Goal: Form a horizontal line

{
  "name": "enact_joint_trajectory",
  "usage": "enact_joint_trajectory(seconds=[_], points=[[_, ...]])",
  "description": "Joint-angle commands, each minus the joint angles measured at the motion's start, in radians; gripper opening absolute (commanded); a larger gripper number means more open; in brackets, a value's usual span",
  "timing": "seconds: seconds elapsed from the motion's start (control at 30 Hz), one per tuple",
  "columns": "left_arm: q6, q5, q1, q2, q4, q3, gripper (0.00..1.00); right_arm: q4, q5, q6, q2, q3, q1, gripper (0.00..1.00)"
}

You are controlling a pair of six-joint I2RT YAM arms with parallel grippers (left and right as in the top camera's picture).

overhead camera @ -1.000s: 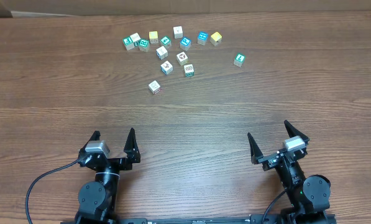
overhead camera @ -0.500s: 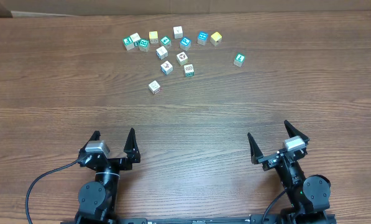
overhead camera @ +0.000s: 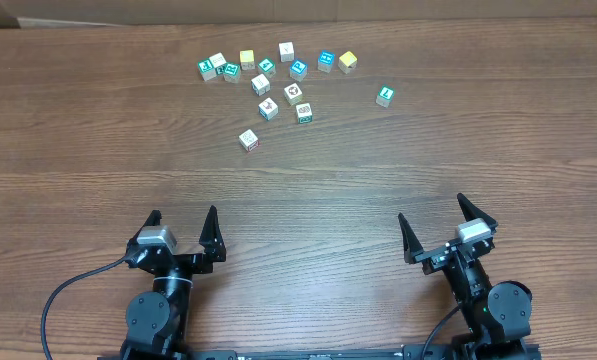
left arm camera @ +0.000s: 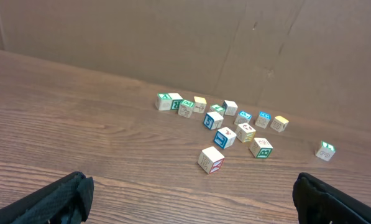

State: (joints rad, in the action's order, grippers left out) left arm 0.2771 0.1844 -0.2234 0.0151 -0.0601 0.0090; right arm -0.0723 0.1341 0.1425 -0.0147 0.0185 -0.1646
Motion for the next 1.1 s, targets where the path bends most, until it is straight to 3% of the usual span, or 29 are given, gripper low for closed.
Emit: enact_joint_trajectory(seconds=[0.0, 0.3, 0.43, 0.77, 1.07], points=[[-0.011, 0.006, -0.009, -0.01, 0.001, -0.004, 1.0, 0.003, 0.002, 0.0, 0.012, -0.011, -0.005, 1.0], [-0.011, 0.003, -0.009, -0.01, 0.029, -0.002, 1.0, 0.003, 0.002, 0.0, 0.012, -0.011, -0.005, 1.0], [-0.012, -0.064, -0.009, -0.01, 0.059, 0.08, 1.0, 0.003, 0.002, 0.0, 0.012, -0.011, -0.005, 1.0], [-0.069, -0.108, -0.009, 0.071, -0.188, 0.599, 1.0, 0.003, 0.002, 0.0, 0.012, -0.011, -0.005, 1.0], [-0.1, -0.156, -0.009, 0.433, -0.477, 1.184, 1.0, 0.003, 0.002, 0.0, 0.012, -0.011, -0.005, 1.0]])
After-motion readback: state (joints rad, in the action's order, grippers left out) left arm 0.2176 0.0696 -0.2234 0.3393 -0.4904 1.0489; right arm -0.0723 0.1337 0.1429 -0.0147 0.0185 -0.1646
